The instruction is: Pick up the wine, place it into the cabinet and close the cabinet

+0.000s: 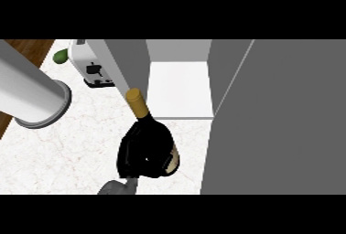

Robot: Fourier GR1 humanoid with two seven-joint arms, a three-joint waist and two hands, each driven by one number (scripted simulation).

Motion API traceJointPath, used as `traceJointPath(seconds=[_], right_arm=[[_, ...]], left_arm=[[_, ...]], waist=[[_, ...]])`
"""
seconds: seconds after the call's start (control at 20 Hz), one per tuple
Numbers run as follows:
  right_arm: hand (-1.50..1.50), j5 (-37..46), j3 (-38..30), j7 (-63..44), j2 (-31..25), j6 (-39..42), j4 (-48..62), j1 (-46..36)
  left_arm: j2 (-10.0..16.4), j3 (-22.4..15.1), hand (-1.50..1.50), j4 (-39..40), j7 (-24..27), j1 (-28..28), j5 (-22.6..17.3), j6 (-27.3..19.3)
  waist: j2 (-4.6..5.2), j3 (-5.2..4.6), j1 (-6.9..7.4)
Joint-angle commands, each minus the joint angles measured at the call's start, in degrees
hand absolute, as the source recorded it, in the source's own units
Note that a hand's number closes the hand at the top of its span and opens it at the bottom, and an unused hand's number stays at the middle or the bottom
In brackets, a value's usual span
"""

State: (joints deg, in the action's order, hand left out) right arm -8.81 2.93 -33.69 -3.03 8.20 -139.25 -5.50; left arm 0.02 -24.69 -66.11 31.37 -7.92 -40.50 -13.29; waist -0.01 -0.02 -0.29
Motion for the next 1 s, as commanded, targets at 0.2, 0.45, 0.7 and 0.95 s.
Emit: traceJointPath(seconds=[0.2, 0.45, 0.7, 0.95], right_arm=[[-1.5, -1.79, -0.42, 4.13, 0.94, 1.64, 1.01, 2.75], [-1.5, -4.62, -1.7, -0.68, -0.72, 1.23, -1.99, 1.75], [-1.5, -1.33, 0.43, 3.98, 0.55, 1.35, 3.6, 0.18], [-1.5, -0.09, 1.11, 6.44, 1.88, 1.12, 4.9, 1.32]], left_arm=[[-0.02, 1.12, 1.5, 14.7, 6.72, -8.44, -6.0, 3.16], [-0.02, -5.84, 1.5, 16.38, 11.67, -10.37, -10.28, 0.47], [-0.02, -7.9, 1.5, 21.08, 12.38, -20.67, -17.16, -4.4], [-0.02, -4.09, 1.5, 28.14, 12.16, -26.6, -17.92, -1.36]], waist=[[0.09, 0.0, -0.21], [0.04, 0.0, -0.27], [0.2, -0.01, -0.76], [0.28, -0.02, -0.86]])
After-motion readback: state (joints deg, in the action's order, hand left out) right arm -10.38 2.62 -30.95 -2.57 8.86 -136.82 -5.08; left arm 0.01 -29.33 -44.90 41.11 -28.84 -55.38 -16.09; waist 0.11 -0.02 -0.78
